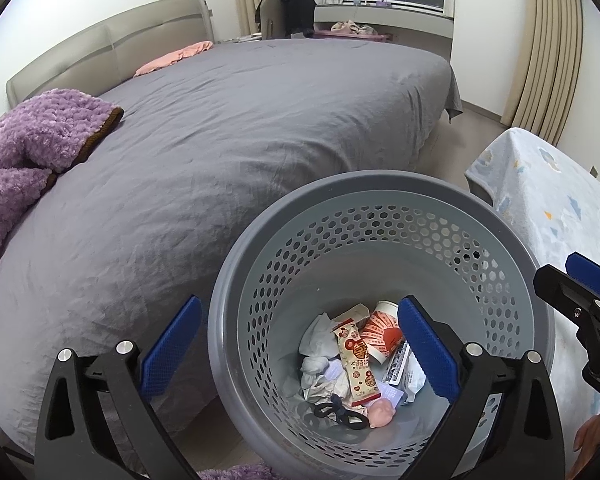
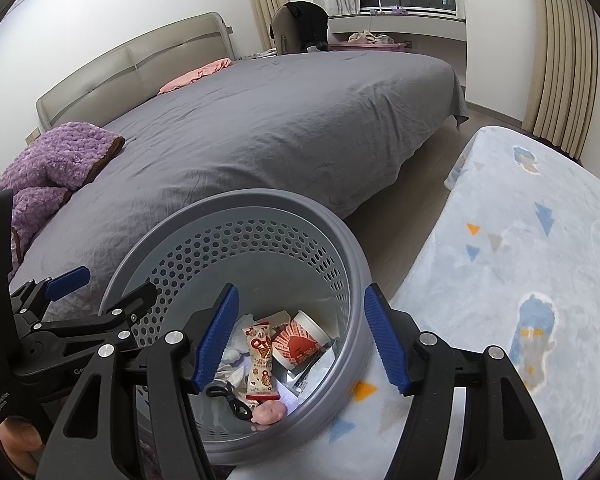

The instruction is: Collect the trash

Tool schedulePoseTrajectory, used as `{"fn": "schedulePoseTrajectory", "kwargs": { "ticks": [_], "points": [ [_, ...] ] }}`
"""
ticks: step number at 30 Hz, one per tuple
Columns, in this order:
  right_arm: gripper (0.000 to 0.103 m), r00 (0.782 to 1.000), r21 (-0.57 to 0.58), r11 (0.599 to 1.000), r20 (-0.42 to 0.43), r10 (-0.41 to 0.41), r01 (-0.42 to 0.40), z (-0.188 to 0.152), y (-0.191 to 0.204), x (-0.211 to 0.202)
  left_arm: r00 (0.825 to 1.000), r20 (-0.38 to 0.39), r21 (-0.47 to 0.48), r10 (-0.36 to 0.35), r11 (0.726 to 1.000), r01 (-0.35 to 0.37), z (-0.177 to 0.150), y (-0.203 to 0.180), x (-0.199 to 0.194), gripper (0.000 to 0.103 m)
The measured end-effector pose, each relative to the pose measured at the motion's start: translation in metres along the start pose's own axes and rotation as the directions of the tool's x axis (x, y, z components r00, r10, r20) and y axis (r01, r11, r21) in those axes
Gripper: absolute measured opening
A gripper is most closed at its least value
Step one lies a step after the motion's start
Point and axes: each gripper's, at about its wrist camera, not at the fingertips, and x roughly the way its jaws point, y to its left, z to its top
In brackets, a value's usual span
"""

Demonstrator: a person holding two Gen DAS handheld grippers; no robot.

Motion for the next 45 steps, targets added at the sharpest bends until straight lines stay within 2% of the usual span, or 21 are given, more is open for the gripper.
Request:
{"fn": "schedulePoseTrajectory", "kwargs": {
  "ticks": [25,45],
  "points": [
    [0.063,1.0,-0.004,1.0,0.005,-0.005,0.005,-0.0007,0.0064,-0.0017,1.0,0.011,-0.011,0.027,1.0,-0.027,-0.0002,0.0052,-0.0035,0.097],
    [0.063,1.0,-0.009,1.0,0.002,-0.004,0.004,-0.0016,0.0086,-0.0033,1.0,0.009,-0.006,0.022,1.0,-0.022,0.0004,0.0034,-0.0034,0.097]
  ]
}}
